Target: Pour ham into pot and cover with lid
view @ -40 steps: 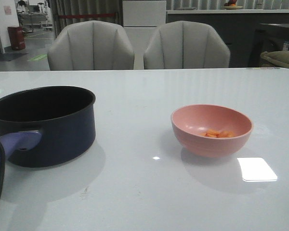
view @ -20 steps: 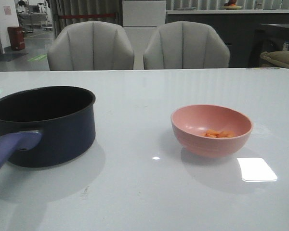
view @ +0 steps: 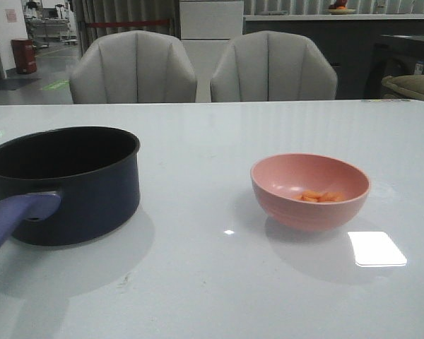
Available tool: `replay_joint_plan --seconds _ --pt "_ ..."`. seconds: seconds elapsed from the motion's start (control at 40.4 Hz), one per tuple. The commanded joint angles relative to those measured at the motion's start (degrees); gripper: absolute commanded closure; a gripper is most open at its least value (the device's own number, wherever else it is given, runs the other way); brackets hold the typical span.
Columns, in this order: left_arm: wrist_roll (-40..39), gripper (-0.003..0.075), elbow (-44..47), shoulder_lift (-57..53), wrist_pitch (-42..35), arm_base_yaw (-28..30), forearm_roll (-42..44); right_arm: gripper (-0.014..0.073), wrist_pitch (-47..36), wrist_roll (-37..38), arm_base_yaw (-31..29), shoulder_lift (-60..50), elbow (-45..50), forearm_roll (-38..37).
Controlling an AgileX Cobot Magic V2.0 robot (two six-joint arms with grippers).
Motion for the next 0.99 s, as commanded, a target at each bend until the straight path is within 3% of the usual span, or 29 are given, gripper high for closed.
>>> replay_joint_plan --seconds 0.0,0.248,0.421,0.743,0.866,0.965 --pt "0.0 0.0159 2.2 -6.1 -5.5 -0.4 -3.3 0.0448 -4.9 -0.2 -0.3 -1.2 -0.3 -0.6" --pt "0.0 0.0159 10.8 -20.4 -6.0 -0.4 -3.7 0.0448 -4.9 -0.2 -0.3 -1.2 -0.3 -0.6" --pt "0.0 0.0159 16.7 -27.7 -10.5 -0.7 -3.7 0.0448 -4.9 -0.2 -0.3 -1.1 -0.3 -0.6" --pt "0.0 0.0159 19.3 -29.8 -11.6 -2.6 -3.7 0.0448 -5.3 -0.2 -0.3 -1.1 -0.3 -0.6" --pt "0.0 0.0159 19.3 -29.8 -11.1 -3.0 -3.5 0.0448 -9.6 0.0 -0.2 -1.1 -0.5 -0.4" --pt "0.0 0.0159 19.3 -29.8 -10.9 -3.0 -3.5 0.0448 -5.1 0.6 -0.2 -0.2 -4.3 1.5"
